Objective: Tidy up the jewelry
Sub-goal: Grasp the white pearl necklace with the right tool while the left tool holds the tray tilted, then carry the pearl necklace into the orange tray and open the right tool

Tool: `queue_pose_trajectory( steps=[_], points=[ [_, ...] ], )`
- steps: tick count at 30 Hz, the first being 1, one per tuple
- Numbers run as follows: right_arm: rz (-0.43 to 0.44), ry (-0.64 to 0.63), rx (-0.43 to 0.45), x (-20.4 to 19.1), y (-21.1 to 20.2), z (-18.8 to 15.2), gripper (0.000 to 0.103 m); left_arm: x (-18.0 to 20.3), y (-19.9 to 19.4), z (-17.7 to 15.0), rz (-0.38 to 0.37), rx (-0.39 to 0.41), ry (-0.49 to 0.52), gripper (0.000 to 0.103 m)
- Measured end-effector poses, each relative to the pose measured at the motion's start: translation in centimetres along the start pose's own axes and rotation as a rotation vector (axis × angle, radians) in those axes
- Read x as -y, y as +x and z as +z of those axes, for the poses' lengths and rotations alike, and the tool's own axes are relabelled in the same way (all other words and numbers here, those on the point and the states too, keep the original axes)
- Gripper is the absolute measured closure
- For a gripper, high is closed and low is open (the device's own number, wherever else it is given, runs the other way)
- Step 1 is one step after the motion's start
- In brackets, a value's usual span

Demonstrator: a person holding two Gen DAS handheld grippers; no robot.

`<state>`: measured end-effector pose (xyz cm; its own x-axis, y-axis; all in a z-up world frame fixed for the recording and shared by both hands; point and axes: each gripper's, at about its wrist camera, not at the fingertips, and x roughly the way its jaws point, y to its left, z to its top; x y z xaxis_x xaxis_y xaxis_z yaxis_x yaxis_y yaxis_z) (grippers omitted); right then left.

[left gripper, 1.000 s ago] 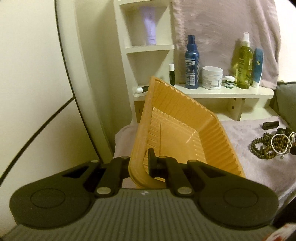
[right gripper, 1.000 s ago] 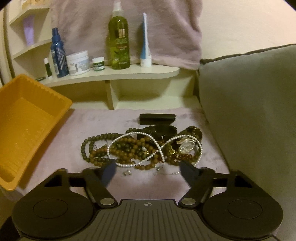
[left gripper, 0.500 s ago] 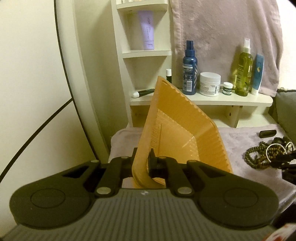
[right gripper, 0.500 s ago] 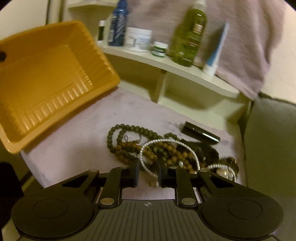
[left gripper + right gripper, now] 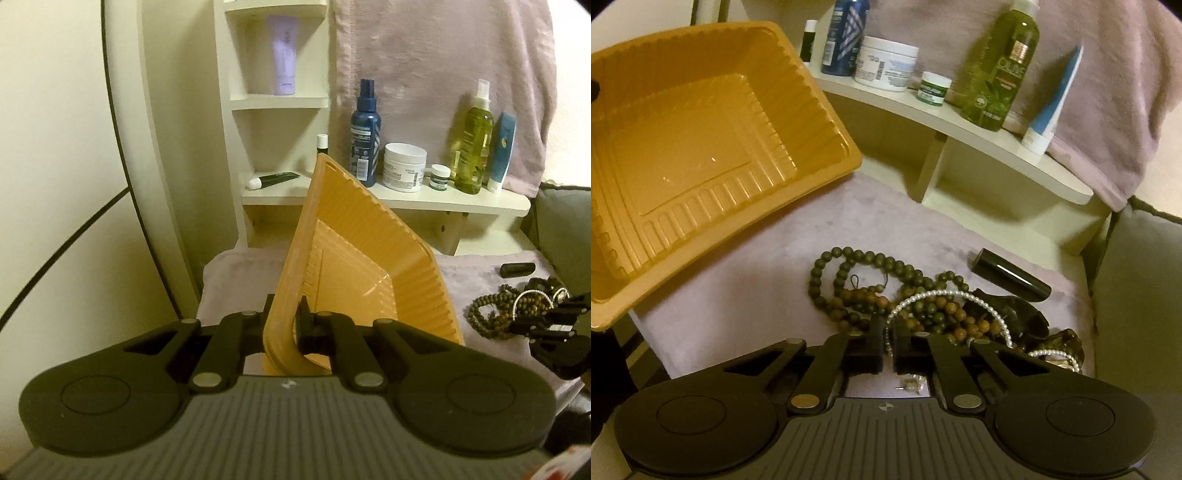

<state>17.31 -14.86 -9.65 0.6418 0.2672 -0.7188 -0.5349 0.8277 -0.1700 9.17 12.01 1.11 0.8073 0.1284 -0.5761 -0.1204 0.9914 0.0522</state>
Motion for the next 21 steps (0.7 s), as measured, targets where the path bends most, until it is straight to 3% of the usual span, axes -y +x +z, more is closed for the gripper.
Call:
queue_pose_trajectory(
  steps=[9,21],
  points=[
    [-0.016,0.088,0.085,0.9,-2.7,0.1,0.101,0.3,-0.2,-0.3,0.02,0.012,0.019,0.096],
    [-0.039,0.262,0.242,6.8,-9.4,2.6,0.101,0.9,-0.1,-0.8,0.041,0.004,-0.016,0.096]
  ],
)
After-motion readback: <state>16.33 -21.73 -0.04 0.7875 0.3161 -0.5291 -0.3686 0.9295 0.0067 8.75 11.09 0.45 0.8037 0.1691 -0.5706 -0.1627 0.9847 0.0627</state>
